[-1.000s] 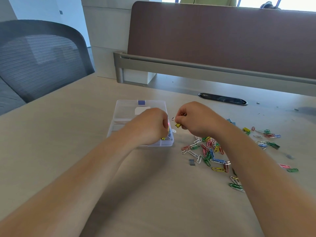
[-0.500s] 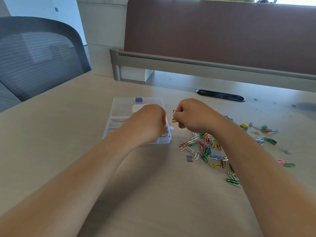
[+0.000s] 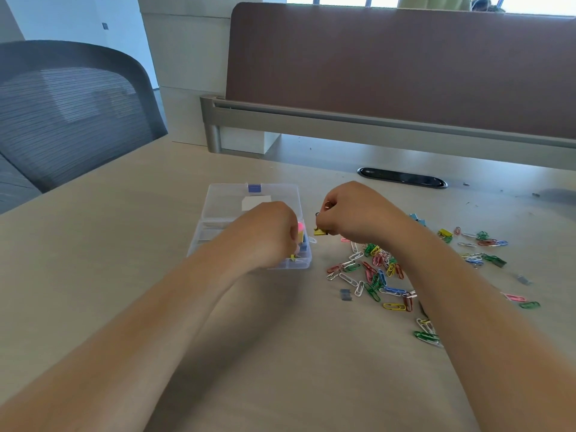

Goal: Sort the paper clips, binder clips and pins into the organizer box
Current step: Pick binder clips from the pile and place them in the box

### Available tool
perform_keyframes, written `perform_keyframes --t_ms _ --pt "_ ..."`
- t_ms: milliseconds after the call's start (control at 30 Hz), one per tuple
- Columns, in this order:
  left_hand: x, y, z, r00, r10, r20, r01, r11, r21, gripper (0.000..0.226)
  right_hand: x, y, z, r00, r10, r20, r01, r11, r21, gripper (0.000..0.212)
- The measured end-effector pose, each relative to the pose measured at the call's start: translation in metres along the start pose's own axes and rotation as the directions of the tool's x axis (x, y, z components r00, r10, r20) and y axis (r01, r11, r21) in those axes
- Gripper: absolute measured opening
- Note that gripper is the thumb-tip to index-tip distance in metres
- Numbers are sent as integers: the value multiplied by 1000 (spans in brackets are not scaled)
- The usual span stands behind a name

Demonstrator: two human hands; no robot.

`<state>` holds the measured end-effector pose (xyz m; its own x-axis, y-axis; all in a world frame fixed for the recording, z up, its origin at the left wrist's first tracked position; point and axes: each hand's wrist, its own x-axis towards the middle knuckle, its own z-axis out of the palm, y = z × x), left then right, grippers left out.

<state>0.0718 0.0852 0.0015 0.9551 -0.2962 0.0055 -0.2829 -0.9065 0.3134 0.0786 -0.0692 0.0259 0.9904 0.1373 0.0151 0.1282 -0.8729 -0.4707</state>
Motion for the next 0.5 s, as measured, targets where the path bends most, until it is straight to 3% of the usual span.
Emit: perform_keyframes --t_ms 333,500 --pt "-1 -9 0 1000 8 22 -7 999 -36 17 -1 -3 3 992 7 128 -5 1000 -13 21" --pt "-3 -10 -7 997 46 68 -42 997 -57 18 -2 -1 1 992 -31 119 34 999 -26 25"
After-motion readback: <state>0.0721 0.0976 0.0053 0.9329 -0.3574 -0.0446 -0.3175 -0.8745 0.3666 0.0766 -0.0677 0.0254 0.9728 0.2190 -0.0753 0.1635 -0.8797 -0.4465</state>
